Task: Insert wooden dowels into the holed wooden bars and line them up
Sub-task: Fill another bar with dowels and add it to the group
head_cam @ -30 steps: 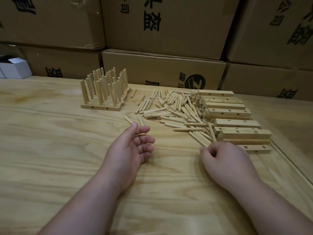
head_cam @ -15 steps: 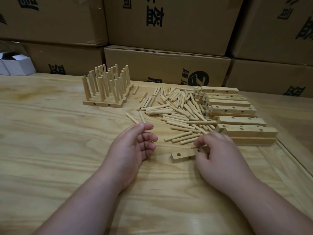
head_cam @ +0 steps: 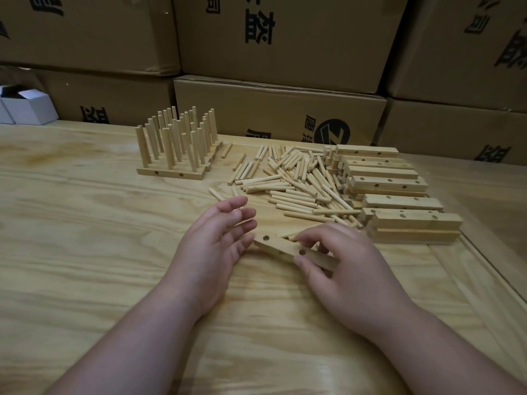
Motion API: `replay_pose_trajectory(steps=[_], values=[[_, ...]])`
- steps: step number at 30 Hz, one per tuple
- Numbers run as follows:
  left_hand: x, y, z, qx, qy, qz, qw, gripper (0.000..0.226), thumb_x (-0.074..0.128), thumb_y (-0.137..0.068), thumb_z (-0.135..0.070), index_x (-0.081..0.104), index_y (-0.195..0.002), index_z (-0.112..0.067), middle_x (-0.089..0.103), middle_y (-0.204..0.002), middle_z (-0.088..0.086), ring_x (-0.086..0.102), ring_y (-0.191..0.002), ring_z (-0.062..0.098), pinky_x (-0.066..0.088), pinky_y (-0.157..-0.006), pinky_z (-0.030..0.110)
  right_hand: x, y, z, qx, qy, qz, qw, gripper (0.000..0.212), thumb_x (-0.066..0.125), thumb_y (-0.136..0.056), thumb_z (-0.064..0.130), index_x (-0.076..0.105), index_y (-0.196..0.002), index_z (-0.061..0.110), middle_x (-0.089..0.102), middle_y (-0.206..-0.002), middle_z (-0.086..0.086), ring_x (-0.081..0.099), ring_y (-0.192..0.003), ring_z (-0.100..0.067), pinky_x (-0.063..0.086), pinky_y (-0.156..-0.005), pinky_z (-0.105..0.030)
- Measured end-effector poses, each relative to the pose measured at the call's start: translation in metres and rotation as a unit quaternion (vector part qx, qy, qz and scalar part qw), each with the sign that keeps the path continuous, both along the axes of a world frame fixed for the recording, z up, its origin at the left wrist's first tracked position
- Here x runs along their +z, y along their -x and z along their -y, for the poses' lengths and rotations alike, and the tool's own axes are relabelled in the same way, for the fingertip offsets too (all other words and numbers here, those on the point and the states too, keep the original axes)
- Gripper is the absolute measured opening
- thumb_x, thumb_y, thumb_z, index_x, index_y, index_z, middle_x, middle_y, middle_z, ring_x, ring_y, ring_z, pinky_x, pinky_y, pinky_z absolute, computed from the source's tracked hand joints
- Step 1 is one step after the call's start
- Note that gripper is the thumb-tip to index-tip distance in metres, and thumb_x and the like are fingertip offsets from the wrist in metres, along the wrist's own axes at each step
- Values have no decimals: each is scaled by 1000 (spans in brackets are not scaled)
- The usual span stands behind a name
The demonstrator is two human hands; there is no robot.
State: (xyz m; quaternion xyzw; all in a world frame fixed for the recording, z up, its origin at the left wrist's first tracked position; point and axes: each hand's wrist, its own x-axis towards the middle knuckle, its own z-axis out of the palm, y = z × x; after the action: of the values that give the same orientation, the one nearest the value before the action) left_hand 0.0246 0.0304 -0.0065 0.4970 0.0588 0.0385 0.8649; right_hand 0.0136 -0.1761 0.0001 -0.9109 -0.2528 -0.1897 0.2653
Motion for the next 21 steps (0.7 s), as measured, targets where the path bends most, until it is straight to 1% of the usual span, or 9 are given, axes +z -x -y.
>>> replay_pose_trajectory(steps=[2, 4, 7, 10, 12, 15, 17, 19, 21], values=[[0, 0, 0, -1, -8, 4, 1000, 27, 58, -95, -11, 67, -118, -20, 74, -113, 7, 71, -107, 22, 55, -84, 32, -3, -1, -1, -2, -59, 6, 998, 17, 74, -88, 27, 67, -103, 31, 58, -96, 25, 53, -93, 6, 38, -80, -9], [0, 2, 1, -15, -28, 11, 999, 37, 69, -88, -12, 64, -124, -22, 74, -118, 7, 72, -109, 23, 55, -91, 36, -5, -3, -2, -8, -125, 7, 992, 15, 75, -87, 21, 69, -98, 28, 60, -92, 23, 57, -91, 3, 40, -76, -6], [-2, 3, 4, -46, -75, 22, 996, 48, 74, -88, -10, 56, -132, -22, 75, -114, 10, 74, -104, 24, 59, -91, 36, -7, -4, -6, -6, -195, 7, 981, 13, 77, -86, 17, 70, -92, 25, 63, -90, 17, 61, -87, -4, 42, -73, -9], [-3, 5, 6, -82, -122, 37, 988, 46, 71, -85, -24, 59, -129, -21, 76, -110, 12, 74, -103, 25, 60, -84, 30, -8, -3, -11, 23, -221, 14, 975, 11, 77, -84, 16, 70, -90, 22, 66, -90, 13, 63, -84, -14, 47, -73, -17], [-4, 5, 7, -98, -149, 51, 983, 39, 67, -85, -31, 66, -121, -16, 77, -110, 11, 73, -103, 25, 58, -83, 30, -7, -2, -15, 37, -226, 8, 973, 6, 74, -85, 20, 70, -90, 22, 67, -90, 12, 63, -85, -15, 49, -72, -20], [-5, 3, 6, -81, -122, 42, 988, 33, 64, -87, -31, 70, -115, -15, 77, -110, 11, 74, -100, 25, 59, -79, 29, -4, -4, -10, 16, -232, 7, 973, 10, 63, -91, 29, 71, -93, 24, 66, -93, 16, 63, -91, -10, 48, -73, -18], [-5, 1, 5, -57, -85, 22, 995, 29, 64, -89, -31, 71, -114, -17, 77, -108, 9, 75, -96, 25, 59, -76, 30, -3, -9, -2, -34, -210, 13, 977, 15, 59, -92, 20, 70, -99, 28, 64, -98, 24, 60, -98, -4, 46, -81, -15], [-3, 0, 5, -38, -53, 8, 998, 23, 57, -99, -26, 71, -115, -17, 78, -101, 5, 75, -87, 21, 60, -72, 30, -3, -14, 5, -79, -148, -7, 986, 38, 56, -88, 2, 68, -110, 30, 55, -105, 33, 54, -106, 1, 43, -92, -19], [-1, 0, 5, -25, -32, -4, 999, 24, 53, -103, -24, 70, -117, -14, 77, -90, 2, 72, -75, 15, 59, -65, 28, -3, -17, 8, -93, -102, -39, 990, 51, 51, -83, -5, 67, -118, 30, 48, -109, 38, 51, -112, 1, 40, -96, -20]])
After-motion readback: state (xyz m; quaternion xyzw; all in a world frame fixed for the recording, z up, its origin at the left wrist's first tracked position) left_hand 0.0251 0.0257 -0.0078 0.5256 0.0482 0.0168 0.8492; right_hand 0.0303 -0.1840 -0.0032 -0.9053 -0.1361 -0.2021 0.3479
